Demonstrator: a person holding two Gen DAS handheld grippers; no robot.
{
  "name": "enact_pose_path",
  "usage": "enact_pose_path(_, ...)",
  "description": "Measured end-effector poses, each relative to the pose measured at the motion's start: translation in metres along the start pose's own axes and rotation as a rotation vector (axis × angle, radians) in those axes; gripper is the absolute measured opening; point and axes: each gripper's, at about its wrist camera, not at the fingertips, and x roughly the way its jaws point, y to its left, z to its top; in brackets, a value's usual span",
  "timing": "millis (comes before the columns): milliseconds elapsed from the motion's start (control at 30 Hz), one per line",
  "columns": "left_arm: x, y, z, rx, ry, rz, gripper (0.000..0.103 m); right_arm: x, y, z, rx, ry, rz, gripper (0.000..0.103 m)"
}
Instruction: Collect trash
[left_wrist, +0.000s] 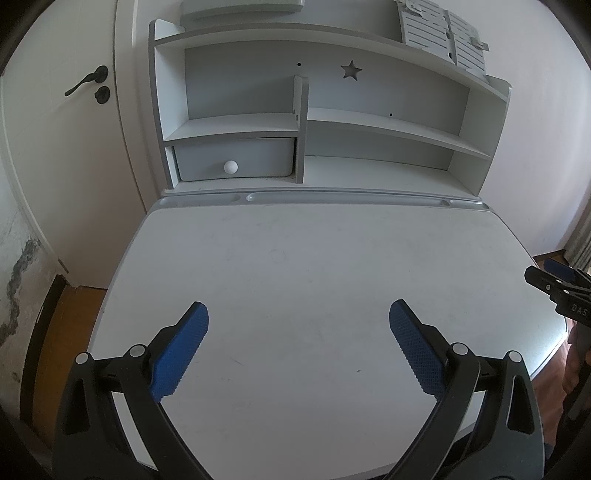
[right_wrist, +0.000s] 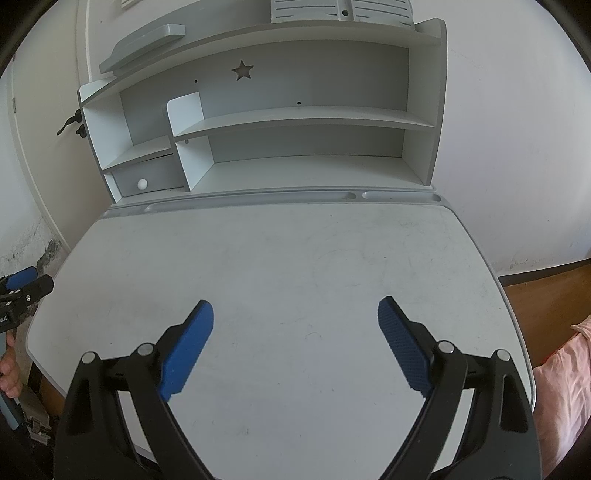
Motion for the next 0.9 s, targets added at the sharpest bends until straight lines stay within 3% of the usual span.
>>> enact_pose_path(900, -0.0006, -0.0009, -0.0025, -0.001, 0.009, 0.006, 0.095, 0.0000, -0.0018, -0.0006, -0.003, 0.003, 0.002, 0.087)
